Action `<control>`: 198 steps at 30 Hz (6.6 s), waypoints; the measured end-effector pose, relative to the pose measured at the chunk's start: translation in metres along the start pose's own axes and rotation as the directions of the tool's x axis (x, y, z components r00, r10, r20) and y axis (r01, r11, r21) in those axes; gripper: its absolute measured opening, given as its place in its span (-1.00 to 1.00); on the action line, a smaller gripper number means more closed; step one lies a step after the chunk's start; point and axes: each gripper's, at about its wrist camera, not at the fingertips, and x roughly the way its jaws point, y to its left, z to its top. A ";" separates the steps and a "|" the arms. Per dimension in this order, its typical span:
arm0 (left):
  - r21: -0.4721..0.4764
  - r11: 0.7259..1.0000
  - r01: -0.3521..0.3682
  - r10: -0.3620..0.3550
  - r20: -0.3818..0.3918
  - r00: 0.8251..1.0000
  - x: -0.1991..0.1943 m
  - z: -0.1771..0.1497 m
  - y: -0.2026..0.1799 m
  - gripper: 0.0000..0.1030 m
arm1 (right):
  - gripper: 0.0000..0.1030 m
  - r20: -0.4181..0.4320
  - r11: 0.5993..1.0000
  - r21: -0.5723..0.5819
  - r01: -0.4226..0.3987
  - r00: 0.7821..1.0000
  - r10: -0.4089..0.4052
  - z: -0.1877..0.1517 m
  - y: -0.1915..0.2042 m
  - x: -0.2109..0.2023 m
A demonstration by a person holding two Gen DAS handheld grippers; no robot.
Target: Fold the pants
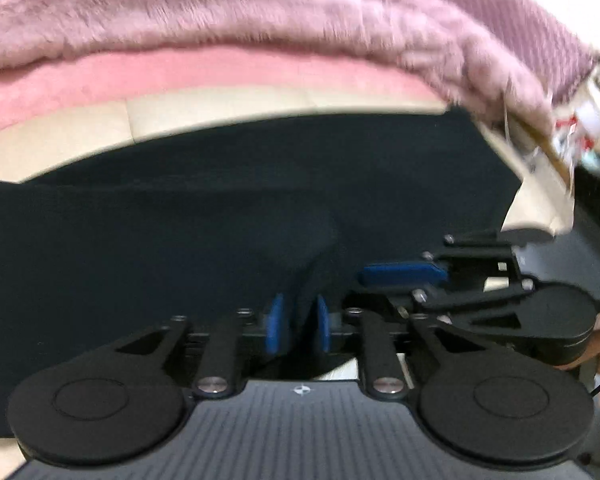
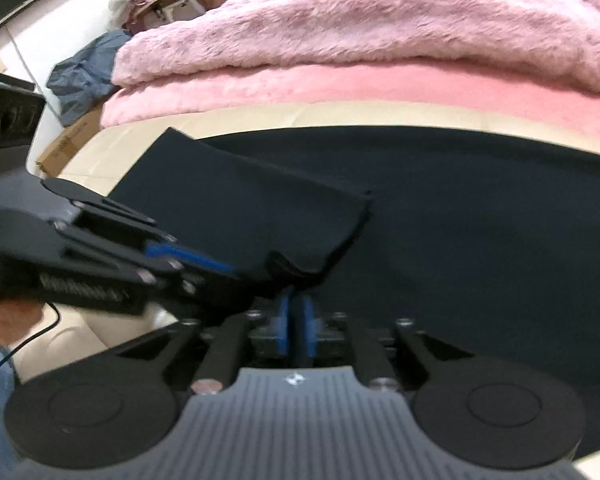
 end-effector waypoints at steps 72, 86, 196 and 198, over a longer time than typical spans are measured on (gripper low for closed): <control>-0.508 0.837 -0.203 0.412 0.342 0.844 -0.128 -0.024 0.085 -0.20 | -1.00 0.248 0.936 0.293 -0.197 0.961 0.124 0.134 -0.046 -0.121; -0.305 0.925 -0.226 0.313 0.279 0.908 -0.045 0.018 0.020 -0.59 | -1.00 0.088 0.953 0.290 0.090 0.989 -0.120 0.139 -0.208 -0.204; -0.162 0.965 -0.206 0.195 -0.079 0.978 -0.029 -0.023 -0.027 -0.59 | 0.28 0.044 0.758 0.644 -0.106 0.994 0.101 -0.070 -0.263 -0.165; -0.135 0.967 -0.215 0.202 -0.108 0.974 -0.016 -0.019 -0.038 -0.59 | 0.28 0.031 0.753 0.648 -0.118 0.991 0.129 -0.070 -0.270 -0.153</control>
